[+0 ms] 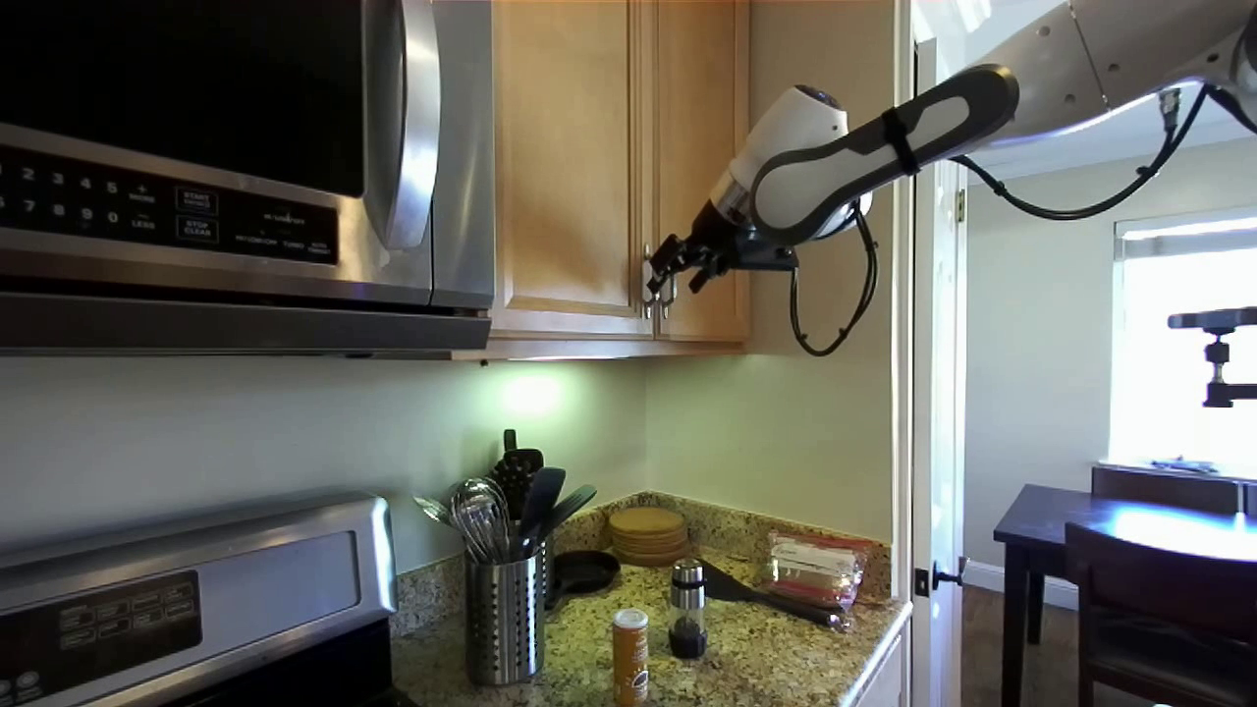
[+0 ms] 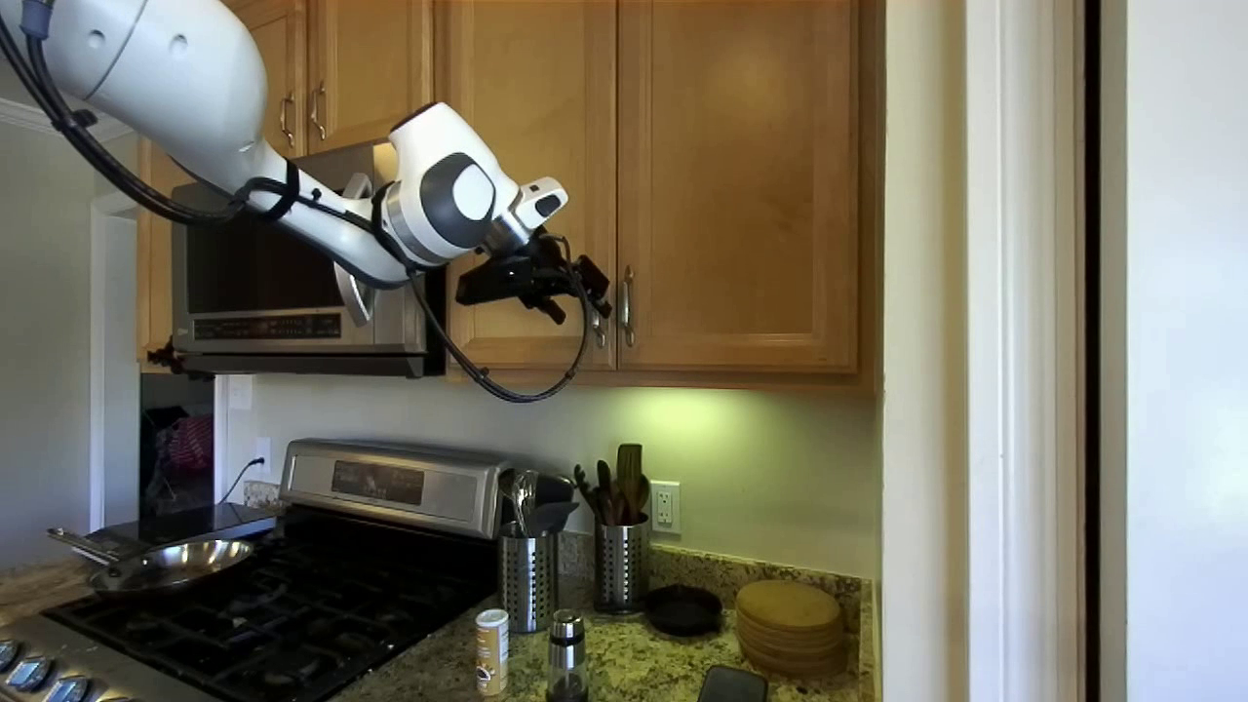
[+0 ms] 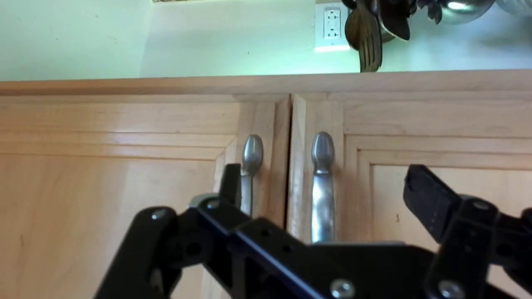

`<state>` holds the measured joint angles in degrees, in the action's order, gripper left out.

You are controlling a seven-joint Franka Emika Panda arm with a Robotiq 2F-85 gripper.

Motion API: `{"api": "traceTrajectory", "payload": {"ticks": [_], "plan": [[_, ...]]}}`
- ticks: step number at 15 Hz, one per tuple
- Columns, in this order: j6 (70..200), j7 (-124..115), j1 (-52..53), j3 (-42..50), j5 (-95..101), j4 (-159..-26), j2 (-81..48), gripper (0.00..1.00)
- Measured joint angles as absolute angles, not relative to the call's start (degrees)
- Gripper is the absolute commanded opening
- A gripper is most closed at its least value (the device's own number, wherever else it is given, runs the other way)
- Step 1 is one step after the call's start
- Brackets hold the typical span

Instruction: Open the left door of the upper cabinet, place the brown can in the cabinet, place the glass jar in the cabinet, close the cabinet door

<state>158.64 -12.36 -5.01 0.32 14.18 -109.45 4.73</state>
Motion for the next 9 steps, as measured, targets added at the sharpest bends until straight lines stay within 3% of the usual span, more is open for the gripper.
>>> {"api": "traceTrajectory", "payload": {"ticks": [7,8,9], "plan": [[159.67,-13.92,-5.03,0.13,8.76,-108.01,3.07,0.99],[159.66,-13.92,-4.98,0.01,8.17,-107.58,2.72,0.74],[159.65,-13.92,-4.94,-0.10,7.69,-107.10,2.30,0.73]]}}
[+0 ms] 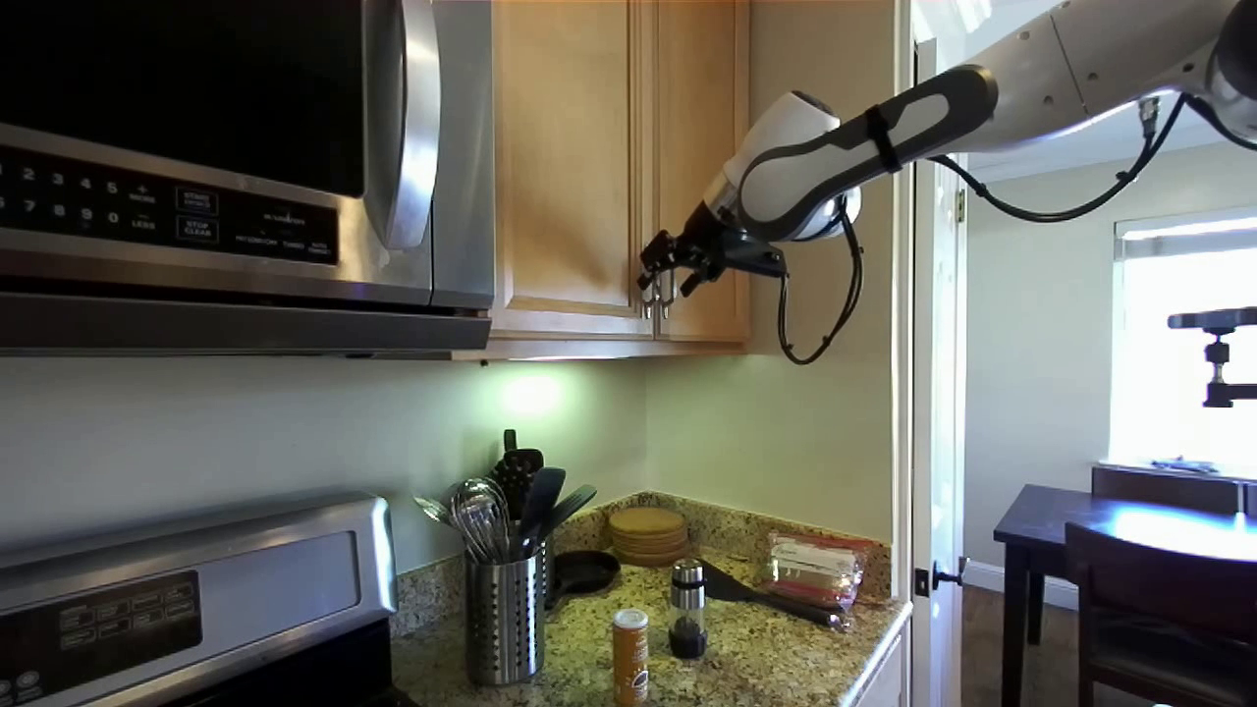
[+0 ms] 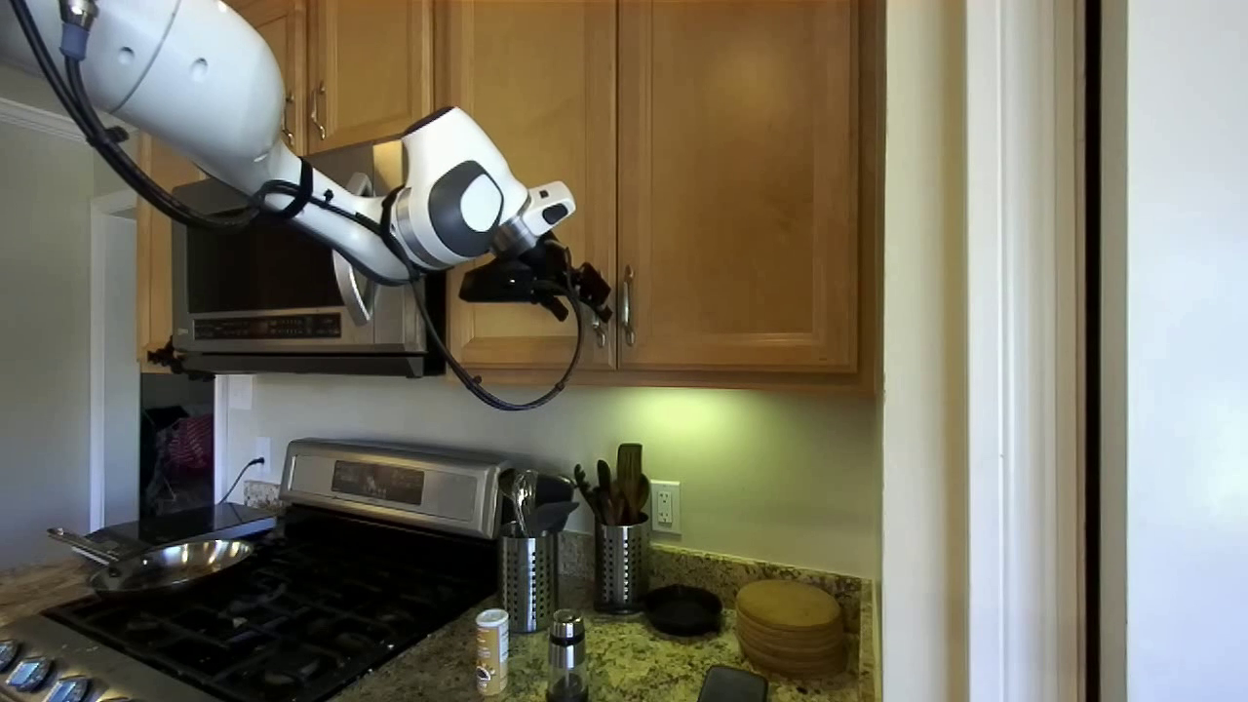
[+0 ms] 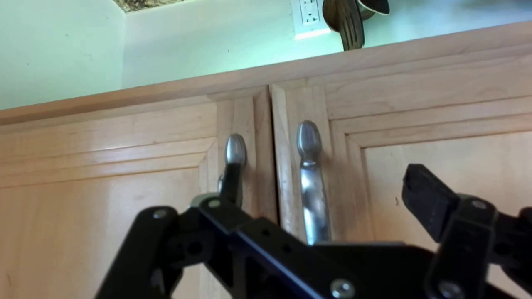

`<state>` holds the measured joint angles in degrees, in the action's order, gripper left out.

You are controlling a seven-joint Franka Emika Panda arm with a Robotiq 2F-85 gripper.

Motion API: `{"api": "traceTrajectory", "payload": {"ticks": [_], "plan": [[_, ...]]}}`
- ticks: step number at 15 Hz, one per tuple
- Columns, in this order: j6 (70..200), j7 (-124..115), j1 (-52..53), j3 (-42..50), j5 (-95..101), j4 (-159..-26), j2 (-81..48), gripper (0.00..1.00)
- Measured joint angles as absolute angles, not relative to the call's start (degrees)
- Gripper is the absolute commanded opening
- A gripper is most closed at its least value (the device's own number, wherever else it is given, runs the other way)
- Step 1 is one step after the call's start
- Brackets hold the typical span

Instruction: Open the left door of the upper cabinet, place the brown can in the cabinet, place the glass jar in the cabinet, close the cabinet door

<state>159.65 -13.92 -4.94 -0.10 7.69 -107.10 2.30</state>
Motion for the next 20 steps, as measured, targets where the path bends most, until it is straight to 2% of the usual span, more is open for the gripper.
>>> {"api": "traceTrajectory", "payload": {"ticks": [1,9,10,11,12,13,14,16,20], "plan": [[159.64,-13.92,-4.93,-0.21,7.43,-106.59,1.87,0.69],[159.56,-13.75,-4.93,-0.50,7.38,-102.35,-0.98,0.14],[159.45,-13.52,-4.99,-0.44,7.43,-102.04,-0.97,0.10],[159.41,-13.13,-5.07,-0.34,7.44,-101.89,-0.97,0.08],[159.25,-12.23,-5.15,-0.30,7.47,-101.91,-0.90,0.12],[159.11,-11.08,-5.17,-0.29,7.47,-101.96,-0.80,0.11],[159.01,-9.91,-5.20,-0.28,7.49,-102.00,-0.73,0.06],[158.84,-8.05,-5.12,0.06,7.47,-102.07,-0.62,0.10],[158.85,-7.38,-5.04,0.10,7.59,-102.20,-0.52,0.10]]}}
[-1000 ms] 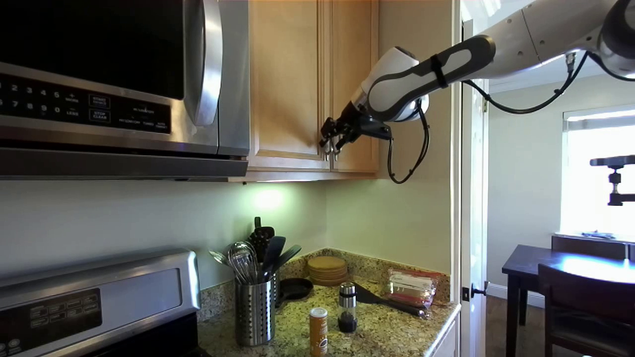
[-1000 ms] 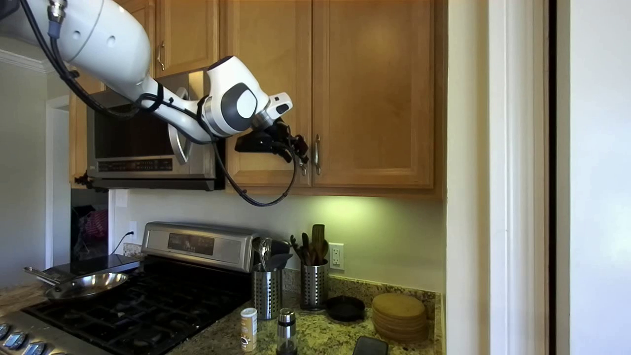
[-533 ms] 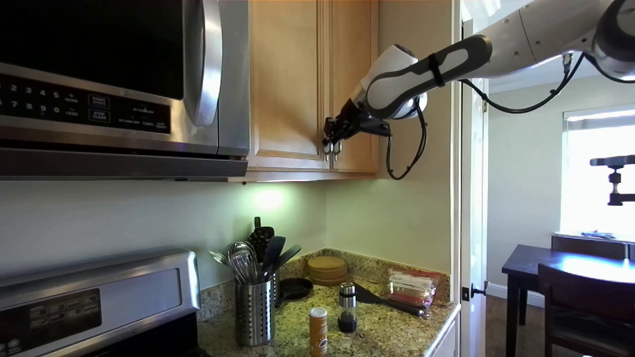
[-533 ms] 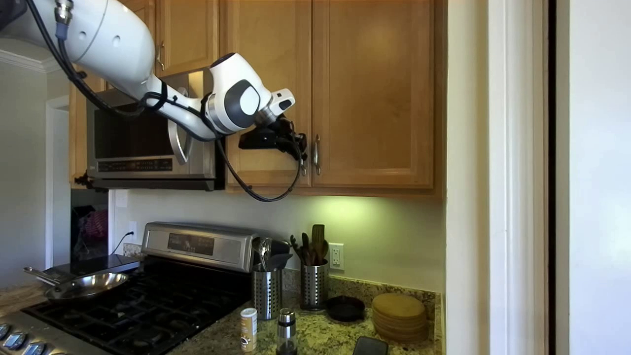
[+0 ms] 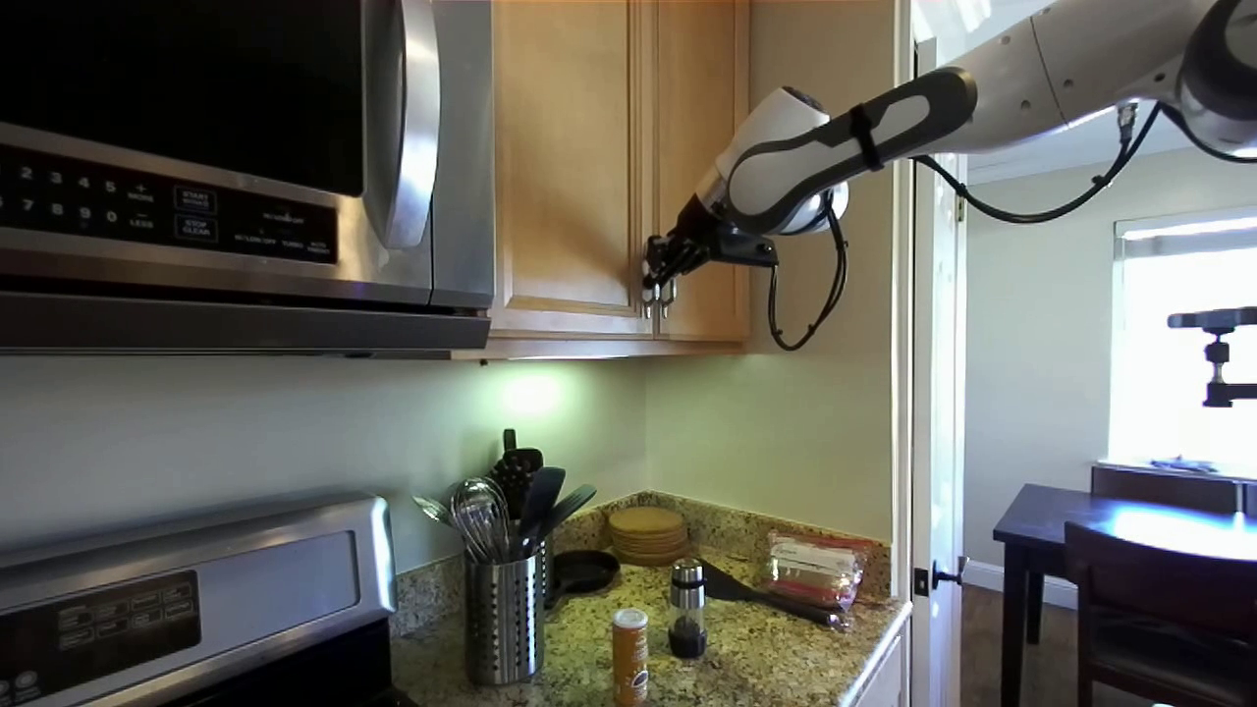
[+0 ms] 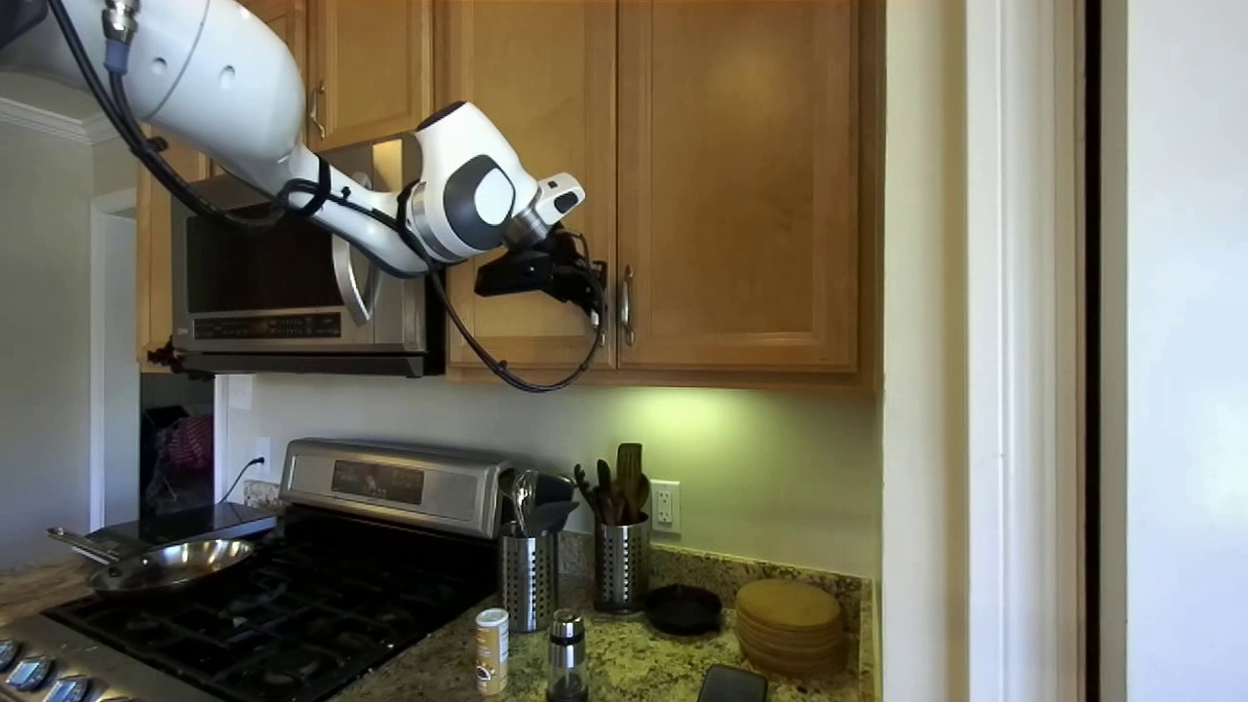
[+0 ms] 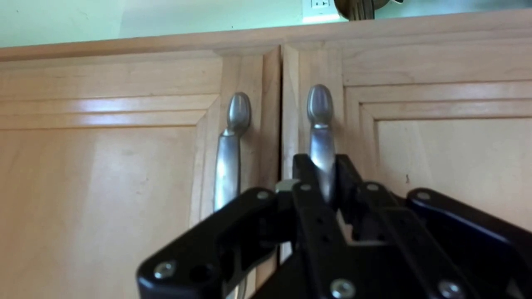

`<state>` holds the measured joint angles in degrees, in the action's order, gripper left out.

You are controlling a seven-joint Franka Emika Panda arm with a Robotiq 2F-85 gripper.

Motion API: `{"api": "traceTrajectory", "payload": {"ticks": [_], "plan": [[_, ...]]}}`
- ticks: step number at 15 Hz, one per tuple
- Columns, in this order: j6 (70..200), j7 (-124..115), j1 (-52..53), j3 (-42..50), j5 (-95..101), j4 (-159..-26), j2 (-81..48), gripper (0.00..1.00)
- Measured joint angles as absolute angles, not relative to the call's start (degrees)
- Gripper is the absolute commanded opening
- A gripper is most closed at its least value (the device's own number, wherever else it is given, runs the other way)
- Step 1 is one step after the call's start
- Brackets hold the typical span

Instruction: Open the left door of the upper cabinet, place the brown can in the cabinet, place the glass jar in the cabinet, close the cabinet door

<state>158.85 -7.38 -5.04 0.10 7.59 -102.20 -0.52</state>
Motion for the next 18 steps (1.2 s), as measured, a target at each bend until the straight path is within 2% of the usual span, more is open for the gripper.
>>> {"api": "traceTrajectory", "payload": {"ticks": [7,13,14,17,18], "plan": [[157.60,-20.41,-5.08,-0.72,19.95,-106.59,3.79,0.10],[145.46,-26.76,-5.02,-3.43,22.85,-110.05,11.16,0.10],[144.22,-26.28,-4.95,-3.68,22.03,-110.74,12.30,0.41],[141.32,-24.87,-4.70,-4.40,20.56,-113.19,15.87,0.43],[140.52,-24.34,-4.60,-4.77,20.22,-114.13,17.12,0.46]]}}
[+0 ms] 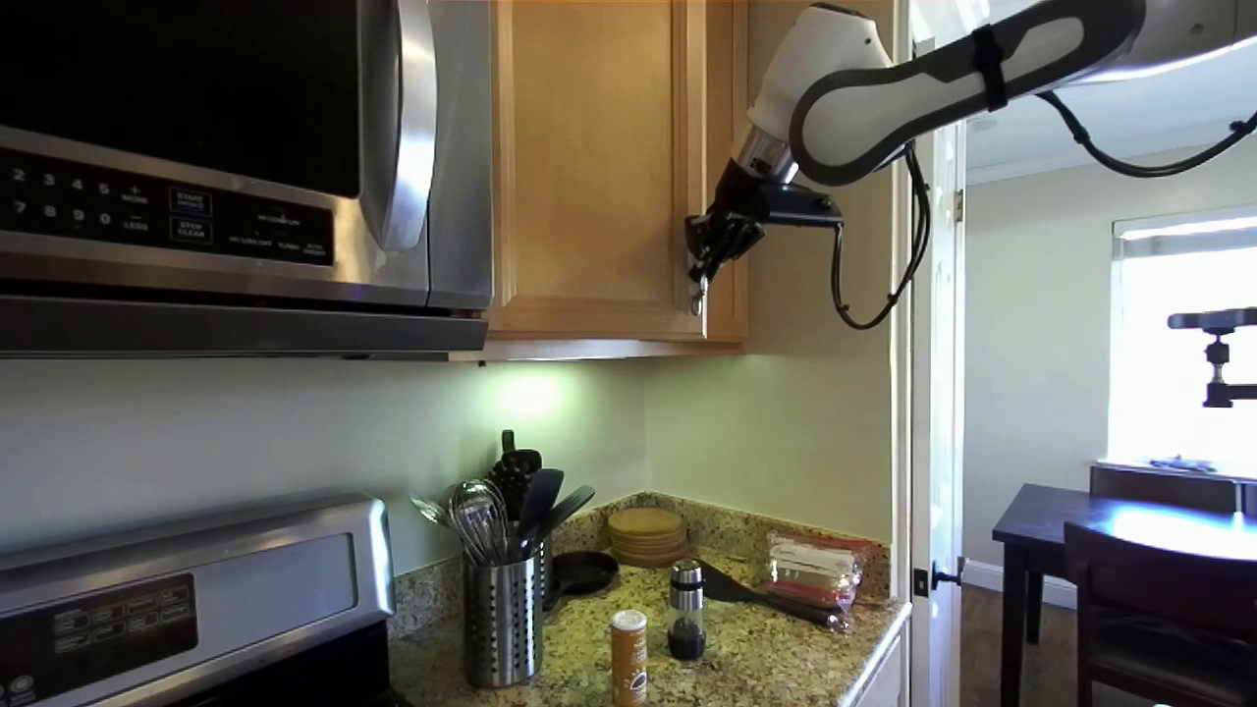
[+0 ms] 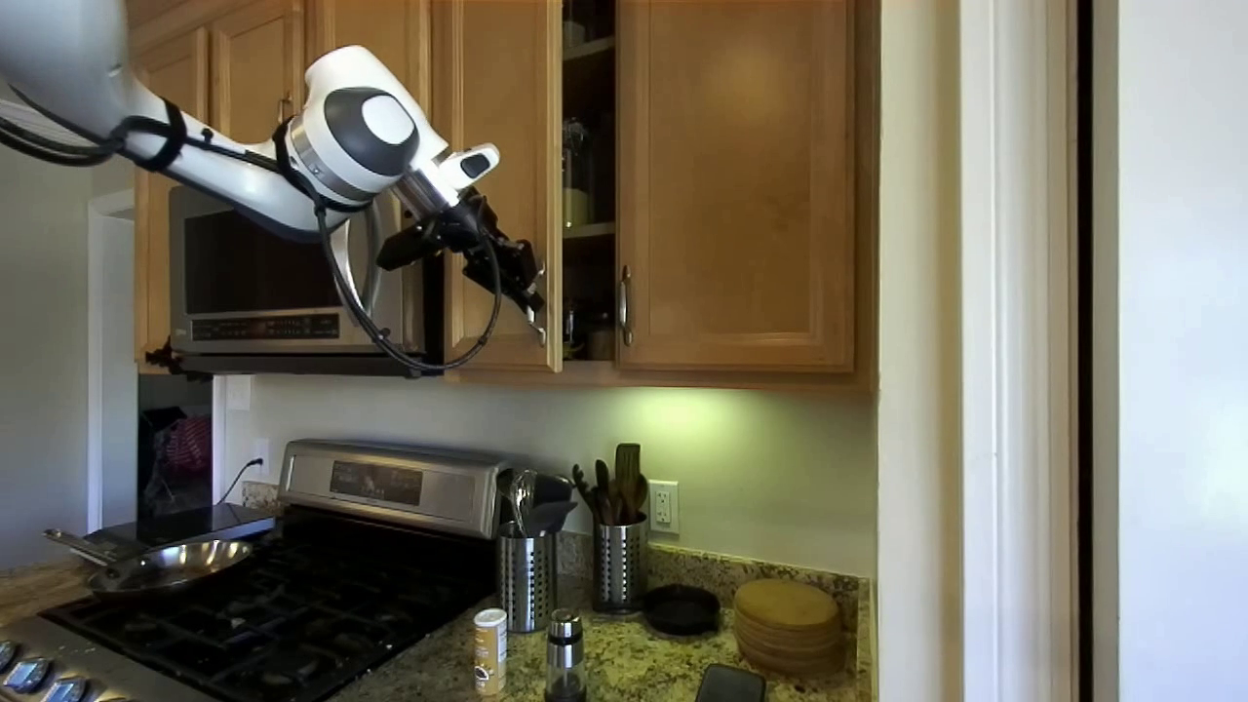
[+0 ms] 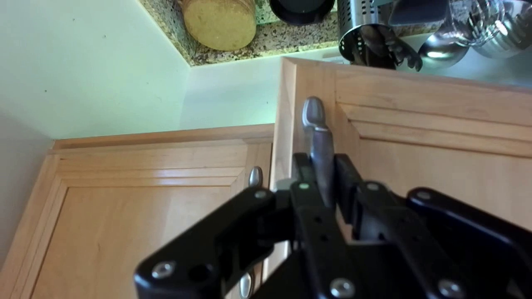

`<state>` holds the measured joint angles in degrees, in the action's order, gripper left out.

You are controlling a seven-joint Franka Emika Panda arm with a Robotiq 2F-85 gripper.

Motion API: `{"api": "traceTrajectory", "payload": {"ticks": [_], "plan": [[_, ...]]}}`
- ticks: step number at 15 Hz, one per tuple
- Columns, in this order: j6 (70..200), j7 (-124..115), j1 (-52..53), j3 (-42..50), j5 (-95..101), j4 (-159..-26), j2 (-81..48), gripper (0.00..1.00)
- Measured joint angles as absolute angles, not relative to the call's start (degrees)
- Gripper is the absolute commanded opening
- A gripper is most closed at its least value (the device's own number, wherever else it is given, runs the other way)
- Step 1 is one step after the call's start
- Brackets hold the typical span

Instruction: Open the left door of the upper cabinet, place the brown can in the cabinet, place the glass jar in the cabinet, close the cabinet door

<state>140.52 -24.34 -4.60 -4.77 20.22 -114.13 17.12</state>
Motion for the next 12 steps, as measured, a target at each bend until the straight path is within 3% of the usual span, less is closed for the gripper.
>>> {"api": "traceTrajectory", "payload": {"ticks": [8,12], "plan": [[127.21,-18.03,0.82,-10.10,9.86,-121.82,29.63,0.97],[117.07,-19.11,6.40,-15.95,3.08,-122.47,33.37,1.00]]}}
